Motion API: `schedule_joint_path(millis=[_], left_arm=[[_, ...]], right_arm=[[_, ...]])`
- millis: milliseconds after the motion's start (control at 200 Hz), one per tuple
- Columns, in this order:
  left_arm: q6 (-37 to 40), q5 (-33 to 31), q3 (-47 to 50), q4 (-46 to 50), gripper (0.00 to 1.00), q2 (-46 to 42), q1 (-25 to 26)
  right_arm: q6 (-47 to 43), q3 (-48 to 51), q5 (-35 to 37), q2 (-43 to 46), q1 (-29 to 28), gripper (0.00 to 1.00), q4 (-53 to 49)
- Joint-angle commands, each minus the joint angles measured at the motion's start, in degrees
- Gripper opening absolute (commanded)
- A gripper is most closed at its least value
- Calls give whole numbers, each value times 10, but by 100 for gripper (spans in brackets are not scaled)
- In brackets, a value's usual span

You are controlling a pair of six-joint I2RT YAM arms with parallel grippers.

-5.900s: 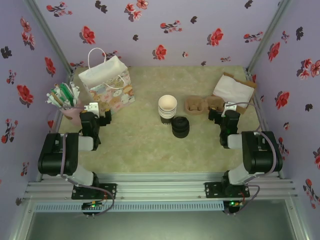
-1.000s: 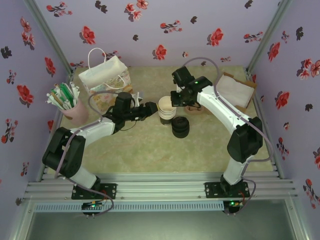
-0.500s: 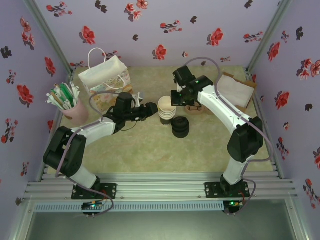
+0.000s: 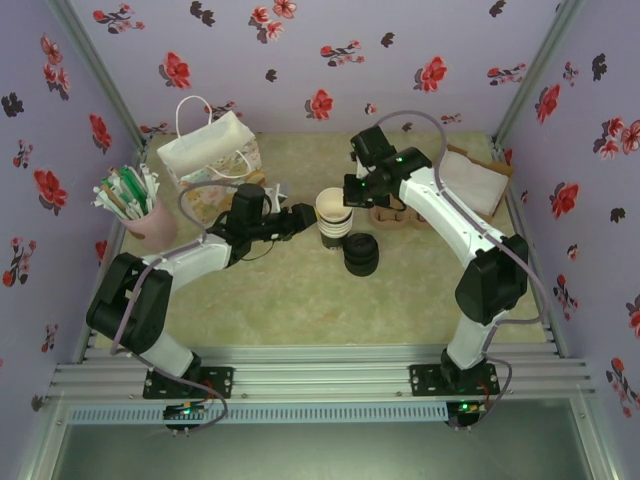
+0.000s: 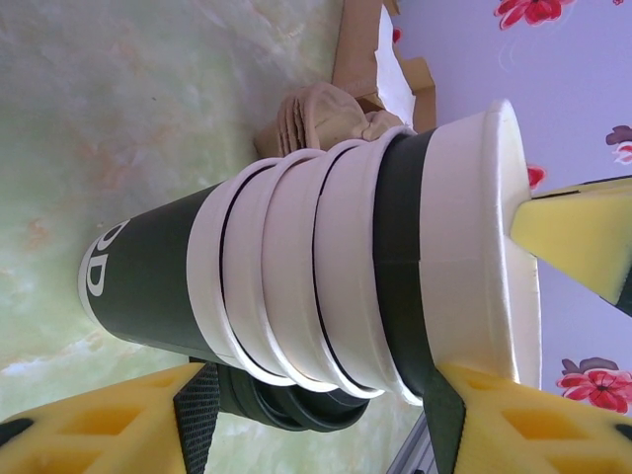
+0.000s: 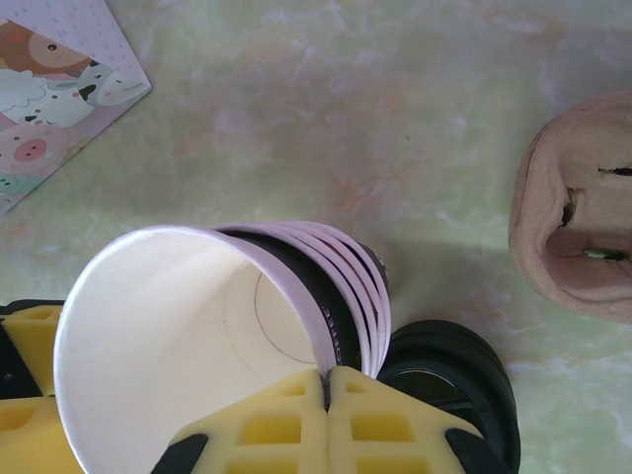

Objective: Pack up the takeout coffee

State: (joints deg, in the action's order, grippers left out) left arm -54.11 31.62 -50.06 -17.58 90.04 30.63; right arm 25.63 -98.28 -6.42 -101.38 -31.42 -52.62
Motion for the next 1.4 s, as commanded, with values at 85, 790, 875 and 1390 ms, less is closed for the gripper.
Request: schedule_joint_path(millis=[85, 790, 875, 1390], left_arm=[[6, 11, -19, 8, 60, -23, 6], [42, -75, 18, 126, 80, -251, 7], [61, -106, 23, 184, 86, -312, 8], [56, -188, 115, 330, 99, -495, 9]], right_arm=[[9, -51, -7, 23, 3, 6, -16], [-25, -38, -33, 181, -10, 8, -60], [-34, -9, -36, 204, -23, 8, -69], [-20, 221, -50, 244, -149, 8, 6]])
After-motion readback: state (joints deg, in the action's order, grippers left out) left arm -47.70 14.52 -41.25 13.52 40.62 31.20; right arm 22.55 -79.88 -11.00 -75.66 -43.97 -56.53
